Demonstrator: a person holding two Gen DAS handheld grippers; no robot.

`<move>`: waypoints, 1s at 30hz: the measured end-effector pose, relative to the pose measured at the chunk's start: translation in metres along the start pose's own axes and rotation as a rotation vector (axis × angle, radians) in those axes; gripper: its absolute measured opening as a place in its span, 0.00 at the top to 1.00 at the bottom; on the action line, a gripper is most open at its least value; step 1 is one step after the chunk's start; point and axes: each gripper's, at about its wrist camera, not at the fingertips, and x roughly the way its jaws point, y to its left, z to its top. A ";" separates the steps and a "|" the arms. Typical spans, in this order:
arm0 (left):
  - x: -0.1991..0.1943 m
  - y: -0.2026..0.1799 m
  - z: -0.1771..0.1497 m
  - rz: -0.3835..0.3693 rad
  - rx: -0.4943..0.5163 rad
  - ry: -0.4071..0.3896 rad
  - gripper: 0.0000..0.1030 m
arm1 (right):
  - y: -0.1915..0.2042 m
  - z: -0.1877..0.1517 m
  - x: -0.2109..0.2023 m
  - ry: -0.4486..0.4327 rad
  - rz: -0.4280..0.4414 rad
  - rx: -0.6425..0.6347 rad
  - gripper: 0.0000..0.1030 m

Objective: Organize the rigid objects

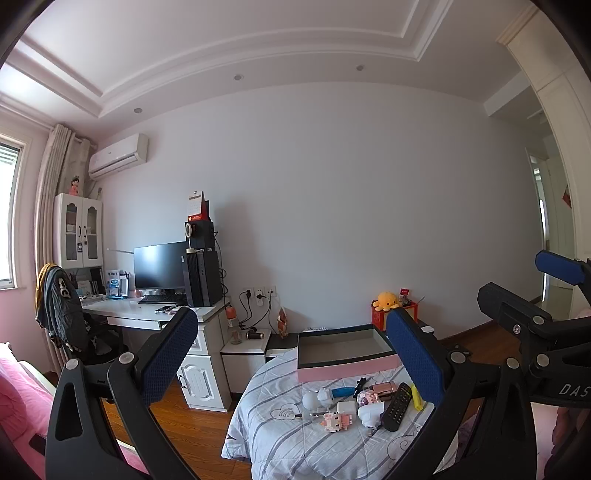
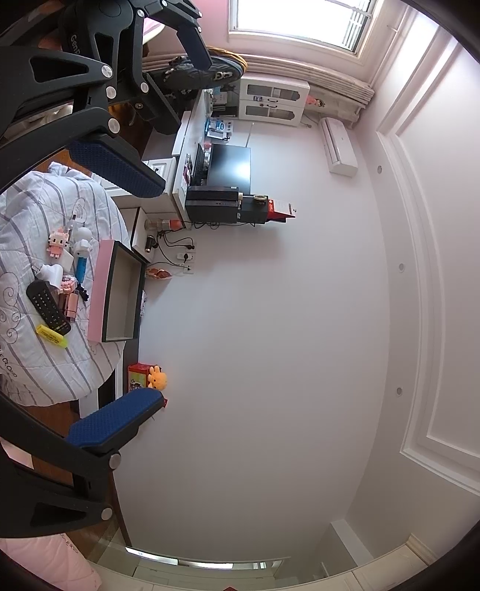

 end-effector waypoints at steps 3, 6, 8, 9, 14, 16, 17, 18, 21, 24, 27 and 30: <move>-0.001 0.000 0.001 0.001 0.001 0.000 0.00 | 0.000 0.000 0.000 0.000 0.001 0.001 0.00; -0.001 0.000 0.001 0.004 0.002 0.001 0.00 | 0.000 0.000 0.000 0.001 0.000 0.000 0.00; -0.002 0.001 0.002 0.006 0.002 0.001 0.00 | 0.000 0.000 0.000 0.000 0.000 -0.001 0.00; -0.002 0.001 0.002 0.006 0.002 0.001 0.00 | 0.000 0.000 0.000 0.001 0.002 -0.001 0.00; -0.002 0.001 0.002 0.007 0.004 0.001 0.00 | 0.000 0.000 -0.001 0.001 0.001 -0.002 0.00; -0.003 0.002 0.002 0.008 0.002 0.001 0.00 | 0.000 0.000 -0.001 0.001 0.003 0.000 0.00; -0.003 0.002 0.002 0.006 0.003 0.001 0.00 | 0.000 0.000 -0.001 0.003 0.004 0.001 0.00; -0.002 0.002 0.001 0.005 0.001 -0.001 0.00 | 0.001 0.000 -0.001 0.002 0.005 0.001 0.00; -0.003 0.004 0.002 0.006 -0.001 -0.002 0.00 | 0.002 0.000 -0.001 0.002 0.006 -0.002 0.00; -0.004 0.004 0.000 0.005 -0.001 0.000 0.00 | 0.002 0.000 -0.001 0.005 0.006 -0.002 0.00; -0.001 0.004 -0.002 0.007 0.000 0.002 0.00 | 0.004 0.000 -0.001 0.008 0.002 -0.004 0.00; -0.001 0.004 -0.002 0.007 -0.001 0.003 0.00 | 0.005 0.000 -0.002 0.008 0.003 -0.002 0.00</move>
